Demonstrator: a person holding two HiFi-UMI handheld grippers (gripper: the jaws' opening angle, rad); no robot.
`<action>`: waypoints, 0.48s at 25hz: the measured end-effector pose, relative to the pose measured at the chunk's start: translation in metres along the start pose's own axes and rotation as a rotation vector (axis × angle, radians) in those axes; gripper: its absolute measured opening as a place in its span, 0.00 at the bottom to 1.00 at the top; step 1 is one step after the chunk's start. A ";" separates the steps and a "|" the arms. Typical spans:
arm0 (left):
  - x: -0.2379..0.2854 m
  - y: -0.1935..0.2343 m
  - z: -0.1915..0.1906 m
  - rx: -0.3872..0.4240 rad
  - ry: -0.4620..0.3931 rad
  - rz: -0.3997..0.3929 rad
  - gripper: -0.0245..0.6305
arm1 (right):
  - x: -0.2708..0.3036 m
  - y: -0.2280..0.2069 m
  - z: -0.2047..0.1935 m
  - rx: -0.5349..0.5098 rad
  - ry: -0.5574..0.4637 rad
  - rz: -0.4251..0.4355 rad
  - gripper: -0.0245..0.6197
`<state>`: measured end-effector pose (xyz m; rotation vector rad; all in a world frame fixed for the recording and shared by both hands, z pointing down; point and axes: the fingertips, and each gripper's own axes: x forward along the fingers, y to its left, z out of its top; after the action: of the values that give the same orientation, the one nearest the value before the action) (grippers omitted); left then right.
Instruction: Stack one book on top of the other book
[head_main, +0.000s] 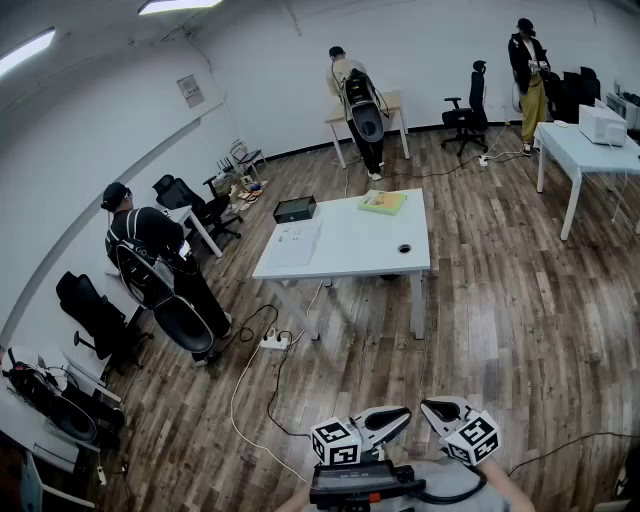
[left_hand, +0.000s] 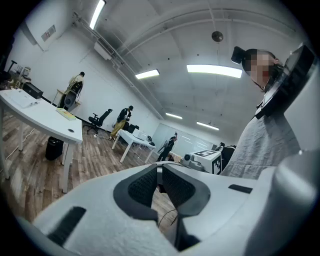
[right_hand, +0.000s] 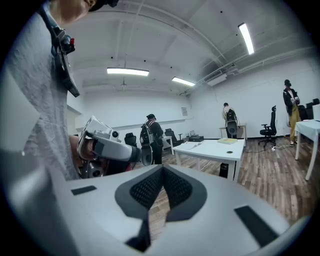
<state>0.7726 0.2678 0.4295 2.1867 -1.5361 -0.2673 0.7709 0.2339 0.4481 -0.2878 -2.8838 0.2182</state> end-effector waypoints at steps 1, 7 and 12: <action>0.001 0.001 0.001 0.004 -0.002 0.005 0.08 | 0.000 -0.002 -0.001 -0.002 0.001 0.000 0.08; -0.001 0.006 0.005 0.018 -0.032 0.032 0.08 | 0.000 -0.005 0.003 -0.008 -0.006 0.004 0.08; -0.007 0.008 0.007 0.003 -0.046 0.048 0.08 | 0.002 0.000 0.003 -0.004 0.001 0.018 0.08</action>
<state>0.7608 0.2704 0.4267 2.1574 -1.6123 -0.3017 0.7683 0.2338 0.4453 -0.3146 -2.8817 0.2154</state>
